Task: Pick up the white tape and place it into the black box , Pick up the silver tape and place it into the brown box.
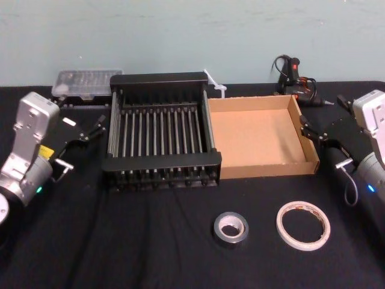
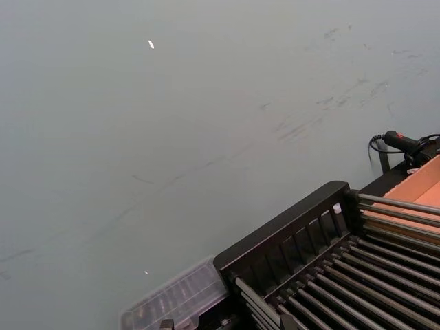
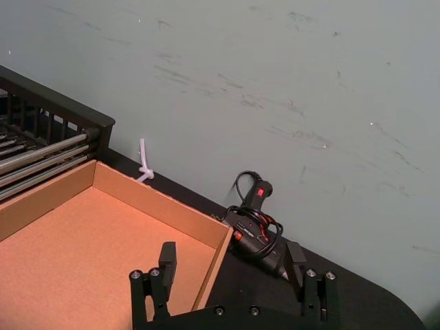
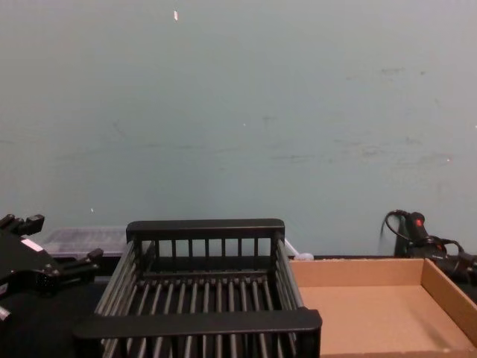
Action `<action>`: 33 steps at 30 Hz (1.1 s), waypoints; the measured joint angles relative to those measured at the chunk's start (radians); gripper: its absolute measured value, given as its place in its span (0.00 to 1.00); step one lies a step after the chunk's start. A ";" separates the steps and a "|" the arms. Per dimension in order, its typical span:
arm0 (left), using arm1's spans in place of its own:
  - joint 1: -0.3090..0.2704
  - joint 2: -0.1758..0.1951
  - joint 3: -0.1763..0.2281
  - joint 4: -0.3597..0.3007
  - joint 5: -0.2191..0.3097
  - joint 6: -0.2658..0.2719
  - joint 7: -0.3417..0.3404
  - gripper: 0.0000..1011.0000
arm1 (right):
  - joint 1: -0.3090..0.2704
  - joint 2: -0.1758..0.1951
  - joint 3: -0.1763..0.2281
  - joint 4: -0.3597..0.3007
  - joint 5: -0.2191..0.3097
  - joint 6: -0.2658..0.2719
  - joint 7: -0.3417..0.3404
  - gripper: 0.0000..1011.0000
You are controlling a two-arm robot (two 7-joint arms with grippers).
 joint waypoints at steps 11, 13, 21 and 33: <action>0.000 0.000 0.000 0.000 0.000 0.000 0.000 0.99 | 0.001 -0.006 0.005 0.000 0.000 0.007 0.006 0.99; 0.000 0.000 0.000 0.000 0.000 0.000 0.000 0.99 | -0.001 -0.010 0.013 -0.005 0.000 0.019 0.011 0.99; 0.000 0.000 0.000 0.000 0.000 0.000 0.000 0.99 | -0.040 0.003 0.053 -0.062 0.038 0.075 0.046 0.99; 0.000 0.000 0.000 0.000 0.000 0.000 0.000 0.99 | -0.182 0.077 0.162 -0.245 0.175 0.205 0.129 0.99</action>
